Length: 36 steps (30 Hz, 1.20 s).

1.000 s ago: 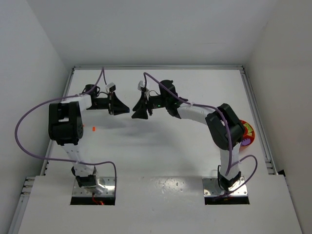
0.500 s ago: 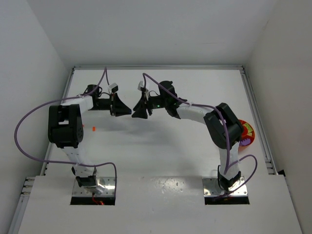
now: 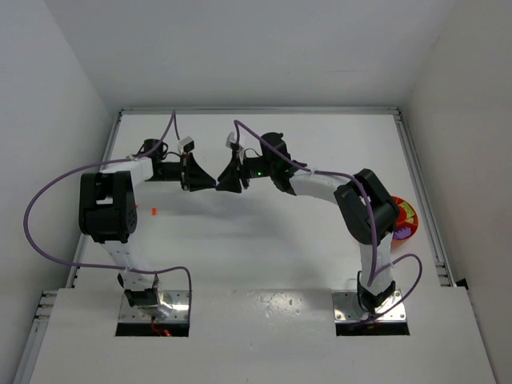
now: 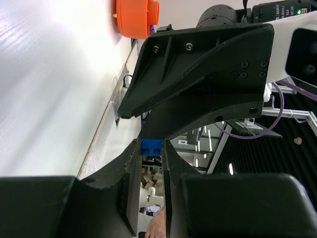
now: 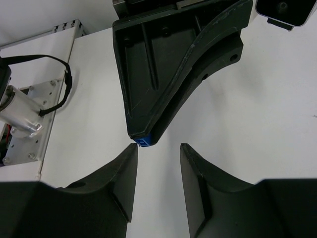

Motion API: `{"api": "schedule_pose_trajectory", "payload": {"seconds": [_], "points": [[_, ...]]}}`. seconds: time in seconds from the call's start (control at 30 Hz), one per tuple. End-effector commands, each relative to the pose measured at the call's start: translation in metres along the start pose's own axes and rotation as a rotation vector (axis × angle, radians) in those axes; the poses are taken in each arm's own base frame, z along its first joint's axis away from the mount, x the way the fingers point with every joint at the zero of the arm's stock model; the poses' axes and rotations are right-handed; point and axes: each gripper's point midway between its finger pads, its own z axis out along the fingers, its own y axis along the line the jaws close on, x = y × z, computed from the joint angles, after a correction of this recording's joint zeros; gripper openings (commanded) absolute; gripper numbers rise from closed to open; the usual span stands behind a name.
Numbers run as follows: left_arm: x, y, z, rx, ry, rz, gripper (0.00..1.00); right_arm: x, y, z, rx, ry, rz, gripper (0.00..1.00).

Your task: Sort the legos into containers by color

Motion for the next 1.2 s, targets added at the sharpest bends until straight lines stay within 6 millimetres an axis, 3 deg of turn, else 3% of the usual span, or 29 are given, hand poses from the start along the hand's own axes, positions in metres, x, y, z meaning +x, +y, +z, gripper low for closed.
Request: {"api": "schedule_pose_trajectory", "payload": {"seconds": [0.0,0.27,0.7,0.97,1.0,1.17], "points": [[0.011,-0.025,-0.002,0.139,0.062,0.026,0.12,-0.046,0.016,0.001,-0.046,-0.09,-0.143,0.4],[0.011,-0.024,0.001,0.14,0.071,0.027,0.12,-0.057,0.028,0.005,-0.082,-0.111,-0.177,0.38],[0.007,-0.012,0.003,0.131,0.068,-0.001,0.1,-0.062,0.031,0.001,-0.072,-0.118,-0.202,0.33],[0.007,-0.01,0.003,0.12,0.064,-0.001,0.1,-0.064,0.033,0.0,-0.071,-0.118,-0.21,0.2],[0.008,-0.006,0.004,0.109,0.06,-0.001,0.11,-0.064,0.033,0.0,-0.071,-0.118,-0.21,0.18],[0.006,0.0,0.005,0.089,0.053,-0.001,0.38,-0.061,0.03,-0.001,-0.052,-0.113,-0.19,0.04]]}}
